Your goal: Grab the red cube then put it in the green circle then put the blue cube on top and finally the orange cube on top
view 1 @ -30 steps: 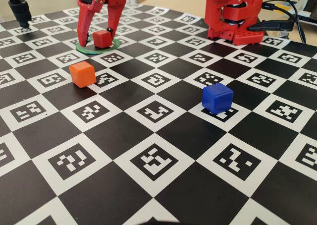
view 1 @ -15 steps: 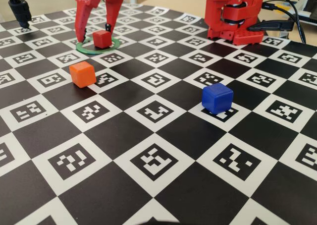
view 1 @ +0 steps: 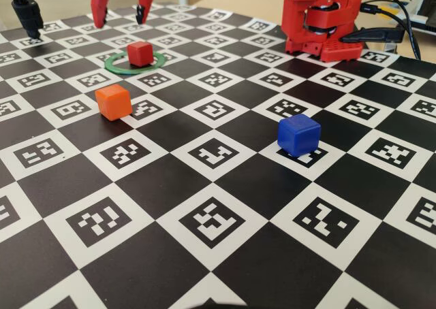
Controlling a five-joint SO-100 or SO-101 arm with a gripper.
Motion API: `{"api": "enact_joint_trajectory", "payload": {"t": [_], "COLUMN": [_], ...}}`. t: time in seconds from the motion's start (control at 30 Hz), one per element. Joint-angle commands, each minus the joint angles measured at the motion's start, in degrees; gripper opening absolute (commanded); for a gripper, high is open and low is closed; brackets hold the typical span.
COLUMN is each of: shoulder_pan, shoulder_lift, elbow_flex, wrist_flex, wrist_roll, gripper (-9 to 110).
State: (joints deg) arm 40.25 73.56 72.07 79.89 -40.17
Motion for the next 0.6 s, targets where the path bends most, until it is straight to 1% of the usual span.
{"api": "enact_joint_trajectory", "payload": {"t": [0.0, 0.1, 0.27, 0.43, 0.57], "shoulder_pan": [0.26, -0.62, -3.43, -8.61, -14.68], "shoulder_lift": [7.03, 7.38, 9.4, 11.25, 12.39], "elbow_flex": [-9.58, -13.01, -13.45, -13.45, -13.1], "wrist_flex": [4.13, 7.73, 11.25, 16.17, 19.6], "wrist_roll": [1.49, 3.6, 7.65, 12.66, 18.19], "gripper": [36, 36, 36, 36, 36]}}
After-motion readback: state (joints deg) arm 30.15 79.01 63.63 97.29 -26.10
